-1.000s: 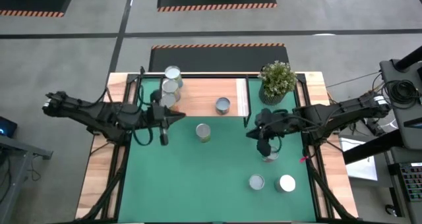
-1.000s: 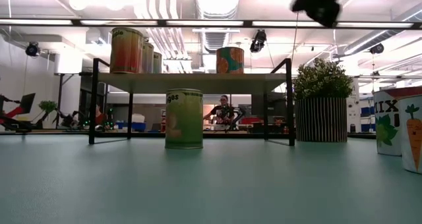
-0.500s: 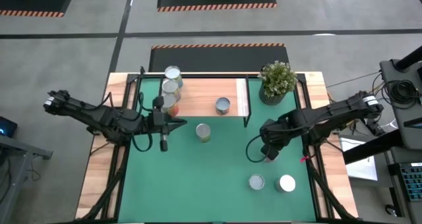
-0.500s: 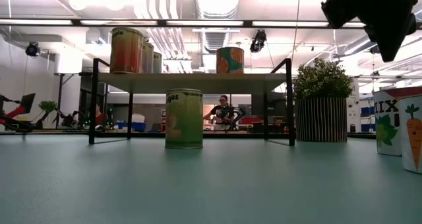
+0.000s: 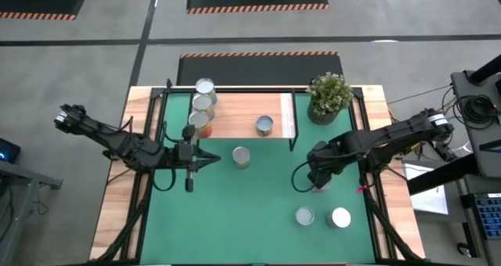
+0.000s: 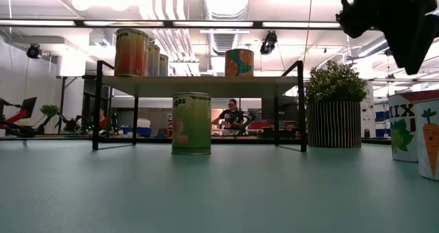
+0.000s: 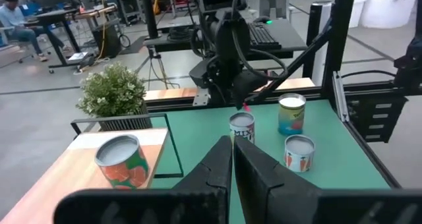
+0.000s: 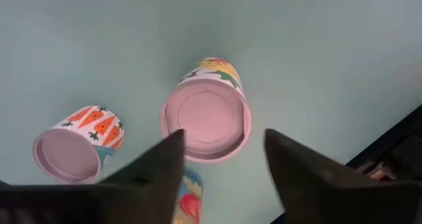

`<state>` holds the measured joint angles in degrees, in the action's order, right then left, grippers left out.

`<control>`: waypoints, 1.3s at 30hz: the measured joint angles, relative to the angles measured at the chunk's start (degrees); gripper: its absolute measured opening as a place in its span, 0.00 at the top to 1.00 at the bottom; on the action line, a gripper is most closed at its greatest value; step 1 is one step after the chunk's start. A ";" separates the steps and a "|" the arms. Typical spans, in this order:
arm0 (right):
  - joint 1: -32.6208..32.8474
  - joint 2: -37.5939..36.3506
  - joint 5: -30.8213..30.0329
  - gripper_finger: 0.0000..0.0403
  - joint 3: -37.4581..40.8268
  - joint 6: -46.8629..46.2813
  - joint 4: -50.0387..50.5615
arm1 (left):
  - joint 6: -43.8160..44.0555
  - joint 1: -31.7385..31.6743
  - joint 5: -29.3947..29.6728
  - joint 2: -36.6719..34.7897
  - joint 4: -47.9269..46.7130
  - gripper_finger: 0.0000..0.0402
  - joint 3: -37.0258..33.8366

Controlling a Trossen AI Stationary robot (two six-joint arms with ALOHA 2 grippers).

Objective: Pick and place cans onto a shelf
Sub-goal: Put the canned mixed fruit on the shelf

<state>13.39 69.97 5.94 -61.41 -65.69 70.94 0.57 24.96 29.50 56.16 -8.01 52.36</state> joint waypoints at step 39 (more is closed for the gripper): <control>3.26 11.02 -0.06 0.06 5.22 -2.13 -7.56 | 0.45 0.49 0.04 0.00 -1.22 1.00 -0.22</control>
<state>16.64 80.99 5.89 -56.18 -67.82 63.38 1.02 25.45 29.54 56.16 -9.23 52.14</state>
